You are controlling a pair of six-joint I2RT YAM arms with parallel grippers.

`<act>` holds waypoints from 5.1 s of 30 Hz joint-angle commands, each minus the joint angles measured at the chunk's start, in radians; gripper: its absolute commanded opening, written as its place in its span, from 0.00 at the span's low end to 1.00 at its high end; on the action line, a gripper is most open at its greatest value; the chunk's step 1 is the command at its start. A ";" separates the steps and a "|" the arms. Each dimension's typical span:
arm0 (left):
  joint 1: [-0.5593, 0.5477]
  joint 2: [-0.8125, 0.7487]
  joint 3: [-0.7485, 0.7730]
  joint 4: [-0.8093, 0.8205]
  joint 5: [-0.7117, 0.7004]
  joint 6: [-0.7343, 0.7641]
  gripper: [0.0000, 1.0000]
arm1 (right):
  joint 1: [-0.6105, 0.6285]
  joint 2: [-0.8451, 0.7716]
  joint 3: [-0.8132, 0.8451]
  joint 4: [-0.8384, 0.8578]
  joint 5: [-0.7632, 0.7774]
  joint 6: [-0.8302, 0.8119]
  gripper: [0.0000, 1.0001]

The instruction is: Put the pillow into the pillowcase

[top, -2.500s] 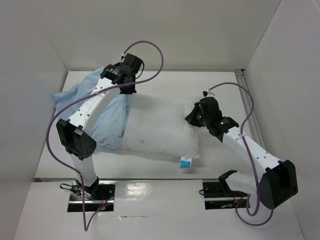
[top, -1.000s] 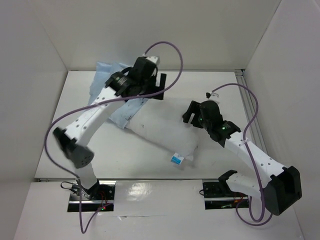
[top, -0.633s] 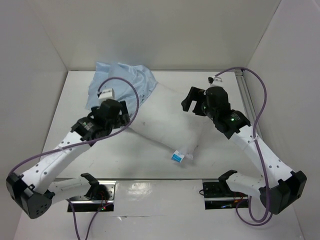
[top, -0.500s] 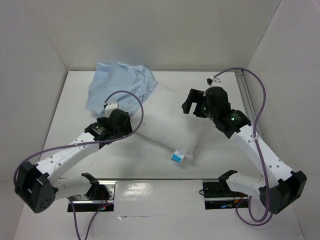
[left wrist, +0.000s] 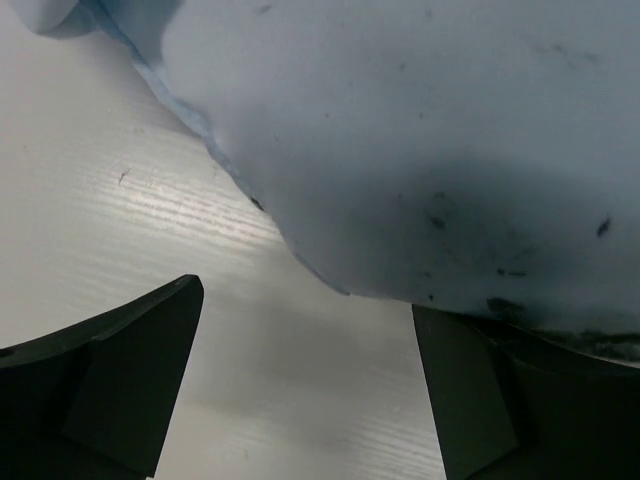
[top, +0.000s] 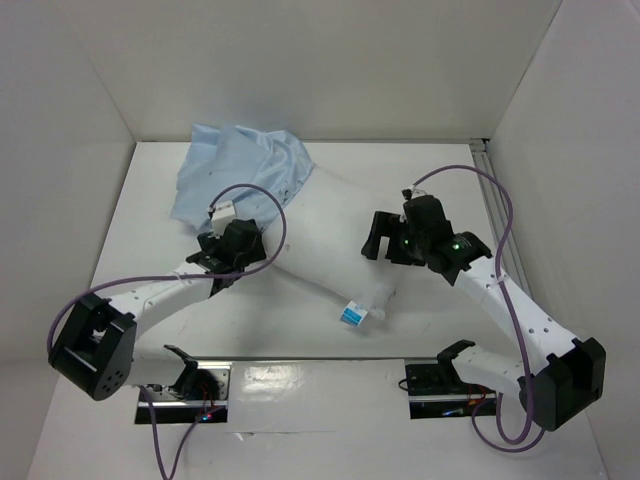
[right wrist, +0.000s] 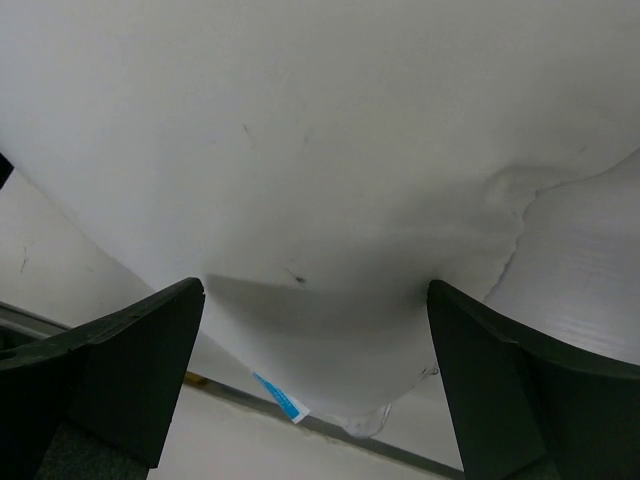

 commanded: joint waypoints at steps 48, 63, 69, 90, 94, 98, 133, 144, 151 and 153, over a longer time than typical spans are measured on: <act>-0.233 0.322 0.768 -0.155 0.718 0.058 0.00 | -0.119 0.303 0.040 0.546 -0.375 0.082 0.00; -0.265 0.184 1.115 -0.476 0.832 0.103 0.00 | -0.110 -0.046 0.139 0.172 -0.221 -0.043 0.00; -0.320 0.046 1.188 -0.679 0.727 0.038 0.00 | -0.110 -0.154 0.317 -0.220 -0.215 -0.124 0.00; 0.079 0.733 1.753 -0.666 0.866 0.294 0.81 | -0.599 0.482 0.269 0.351 -0.648 0.228 0.64; 0.079 0.574 1.666 -0.657 0.718 0.332 0.75 | -0.627 0.527 0.432 0.220 -0.423 0.094 0.81; 0.079 0.454 1.467 -0.678 0.549 0.372 0.67 | -0.627 0.414 0.483 0.150 -0.243 0.039 0.90; 0.008 0.681 1.431 -0.698 0.433 0.417 0.00 | -0.310 0.554 0.239 0.485 -0.592 -0.018 0.17; -0.193 0.667 1.738 -0.585 1.074 0.264 0.00 | -0.152 0.349 0.476 0.394 -0.436 -0.007 0.00; -0.193 0.482 1.315 -0.600 0.994 0.253 0.03 | -0.027 0.240 -0.070 0.567 -0.428 0.092 0.00; -0.170 0.460 1.333 -0.650 0.923 0.279 0.32 | -0.015 0.165 -0.188 0.586 -0.412 0.103 0.00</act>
